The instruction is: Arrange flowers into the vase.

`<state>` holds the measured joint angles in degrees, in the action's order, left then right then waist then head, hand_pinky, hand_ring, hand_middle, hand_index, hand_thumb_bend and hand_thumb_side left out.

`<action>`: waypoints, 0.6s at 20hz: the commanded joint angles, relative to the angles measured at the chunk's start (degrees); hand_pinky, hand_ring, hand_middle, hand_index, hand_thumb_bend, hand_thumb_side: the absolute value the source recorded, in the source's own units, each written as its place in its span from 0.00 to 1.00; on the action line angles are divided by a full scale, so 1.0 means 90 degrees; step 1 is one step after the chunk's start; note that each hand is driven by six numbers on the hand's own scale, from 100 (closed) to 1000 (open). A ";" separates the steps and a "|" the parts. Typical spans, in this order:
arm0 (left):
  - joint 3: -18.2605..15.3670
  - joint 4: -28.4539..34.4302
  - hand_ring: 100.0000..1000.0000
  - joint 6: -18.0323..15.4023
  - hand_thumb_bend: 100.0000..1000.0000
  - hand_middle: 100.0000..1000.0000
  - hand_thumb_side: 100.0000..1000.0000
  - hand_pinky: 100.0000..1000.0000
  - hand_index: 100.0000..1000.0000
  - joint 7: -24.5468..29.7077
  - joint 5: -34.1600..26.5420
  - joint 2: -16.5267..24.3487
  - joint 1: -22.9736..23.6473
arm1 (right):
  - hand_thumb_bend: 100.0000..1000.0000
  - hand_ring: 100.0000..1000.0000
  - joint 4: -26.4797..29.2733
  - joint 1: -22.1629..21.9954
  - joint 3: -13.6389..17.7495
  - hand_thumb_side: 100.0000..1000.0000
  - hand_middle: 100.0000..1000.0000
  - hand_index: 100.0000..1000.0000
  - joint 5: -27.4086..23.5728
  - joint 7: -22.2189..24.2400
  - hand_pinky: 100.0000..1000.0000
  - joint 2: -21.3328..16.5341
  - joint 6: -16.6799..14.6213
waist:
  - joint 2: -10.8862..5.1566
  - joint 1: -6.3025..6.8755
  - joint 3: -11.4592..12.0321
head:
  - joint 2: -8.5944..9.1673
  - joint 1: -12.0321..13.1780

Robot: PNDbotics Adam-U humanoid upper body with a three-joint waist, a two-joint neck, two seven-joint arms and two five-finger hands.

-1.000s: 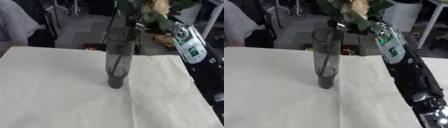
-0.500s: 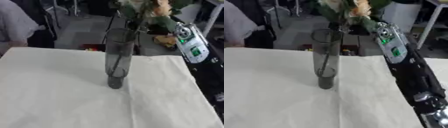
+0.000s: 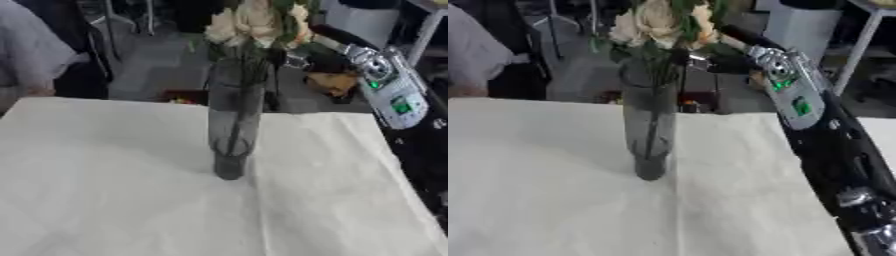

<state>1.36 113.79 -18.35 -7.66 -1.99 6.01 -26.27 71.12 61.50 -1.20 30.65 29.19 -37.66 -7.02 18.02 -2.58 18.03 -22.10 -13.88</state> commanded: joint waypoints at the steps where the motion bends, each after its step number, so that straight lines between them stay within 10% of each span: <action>1: -0.0006 0.0090 0.56 0.0009 0.00 0.72 1.00 0.39 0.80 -0.0003 -0.0030 0.0068 -0.0067 | 0.69 1.00 0.0087 0.0092 0.0097 1.00 0.89 0.93 0.0034 -0.0036 1.00 -0.0231 0.0040 | -0.0160 0.0030 -0.0009 | 0.0060 0.0018; 12: -0.0010 0.0090 0.56 0.0018 0.00 0.72 1.00 0.39 0.80 0.0002 -0.0023 0.0076 -0.0049 | 0.70 1.00 0.0112 -0.0014 0.0156 1.00 0.89 0.93 0.0019 -0.0085 1.00 -0.0354 0.0080 | -0.0195 0.0043 -0.0040 | 0.0046 0.0019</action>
<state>1.36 113.79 -18.32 -7.64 -2.04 6.01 -26.25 71.13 60.47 -0.63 30.65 28.61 -38.65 -6.44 17.75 -2.41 17.69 -22.09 -13.74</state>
